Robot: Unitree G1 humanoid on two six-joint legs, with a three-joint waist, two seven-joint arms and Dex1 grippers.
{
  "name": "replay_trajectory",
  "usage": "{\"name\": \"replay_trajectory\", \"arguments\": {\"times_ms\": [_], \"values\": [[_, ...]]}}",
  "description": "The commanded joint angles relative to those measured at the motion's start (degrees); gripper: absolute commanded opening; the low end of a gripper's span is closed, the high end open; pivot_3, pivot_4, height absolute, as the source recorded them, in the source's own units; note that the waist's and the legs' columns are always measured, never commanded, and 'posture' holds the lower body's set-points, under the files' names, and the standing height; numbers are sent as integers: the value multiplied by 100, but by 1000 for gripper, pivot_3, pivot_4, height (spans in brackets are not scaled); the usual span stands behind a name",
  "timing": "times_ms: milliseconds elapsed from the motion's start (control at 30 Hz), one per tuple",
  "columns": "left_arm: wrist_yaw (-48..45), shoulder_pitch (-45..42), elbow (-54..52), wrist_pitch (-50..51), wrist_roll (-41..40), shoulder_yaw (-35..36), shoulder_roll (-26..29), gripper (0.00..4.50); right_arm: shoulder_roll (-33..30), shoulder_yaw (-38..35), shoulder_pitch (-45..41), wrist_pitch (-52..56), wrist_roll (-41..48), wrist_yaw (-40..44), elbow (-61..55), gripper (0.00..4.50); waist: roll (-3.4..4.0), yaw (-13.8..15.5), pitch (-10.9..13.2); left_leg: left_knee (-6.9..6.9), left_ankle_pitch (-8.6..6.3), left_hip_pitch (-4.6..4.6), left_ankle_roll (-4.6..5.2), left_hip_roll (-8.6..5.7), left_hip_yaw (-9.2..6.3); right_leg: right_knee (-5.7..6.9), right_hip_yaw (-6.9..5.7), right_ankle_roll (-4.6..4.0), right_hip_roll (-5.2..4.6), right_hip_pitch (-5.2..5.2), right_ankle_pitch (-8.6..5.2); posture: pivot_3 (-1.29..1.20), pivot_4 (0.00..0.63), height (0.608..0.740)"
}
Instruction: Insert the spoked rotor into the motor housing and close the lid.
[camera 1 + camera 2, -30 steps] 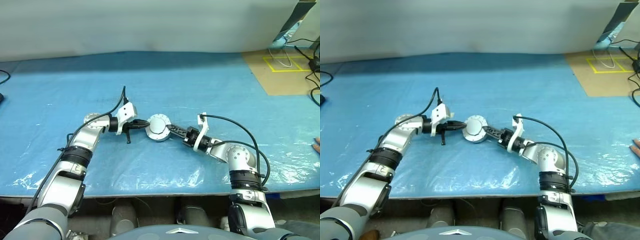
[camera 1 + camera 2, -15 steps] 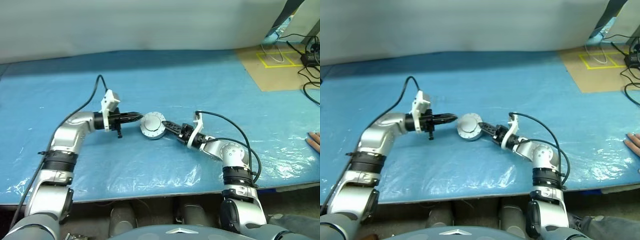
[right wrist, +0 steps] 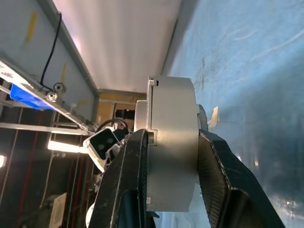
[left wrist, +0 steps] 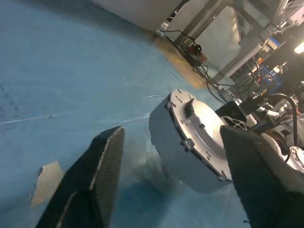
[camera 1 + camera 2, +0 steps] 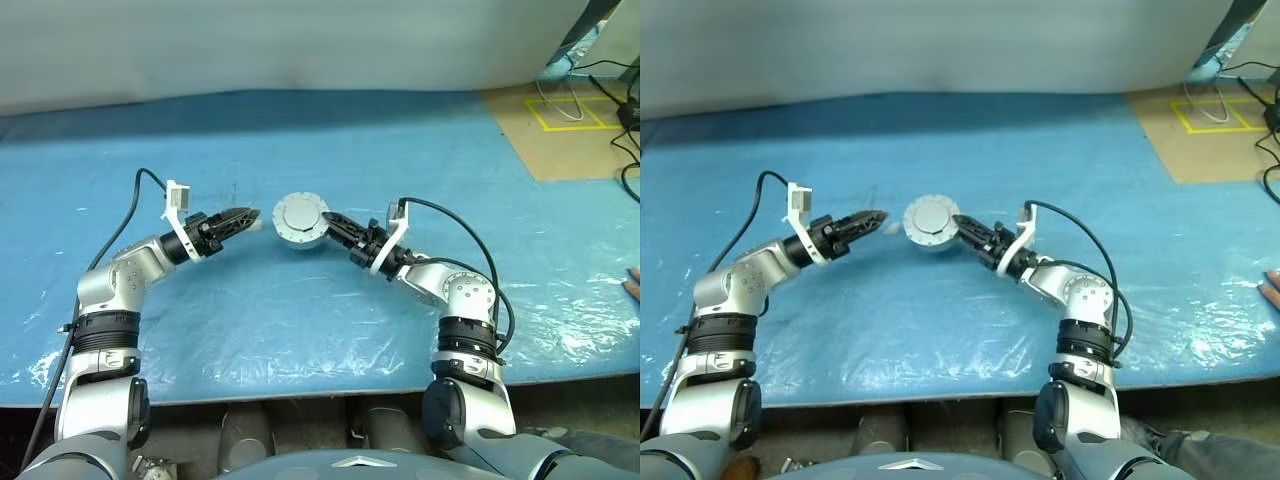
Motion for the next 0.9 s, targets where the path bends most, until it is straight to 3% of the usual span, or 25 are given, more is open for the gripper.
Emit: {"name": "replay_trajectory", "arguments": {"times_ms": [33, 400, 667, 900], "values": [[71, 0, -78, 139, -315, 221, -61, 4377, -60, -77, -313, 27, 506, 93, -372, 1146, -2, 12, 1, 0, 0, -3, 0, -1, 0, -1, 0, 0, 0, -2, 0, 0, 150, 740], [631, -204, -228, 1433, -1053, 161, -652, 4470, -212, 55, -483, 98, 860, 58, -578, 1146, -4, 104, 3, 22, -10, 0, -16, 4, 0, 21, 2, 0, -3, -5, 5, 0, 150, 740], [1298, -446, -136, 1900, -1673, 482, -1315, 4470, -154, 192, -397, 144, 958, -43, -700, 1146, -5, 138, 3, 47, 0, -9, 1, 4, -1, 26, 4, 3, -3, -5, 11, 0, 150, 740], [1783, -572, 4, 1919, -1735, 523, -1747, 4470, -193, 263, -384, 145, 976, -119, -715, 1146, -6, 144, 4, 76, 0, -20, 1, 5, -7, 33, 5, 8, -4, -5, 14, 0, 150, 740]]}}
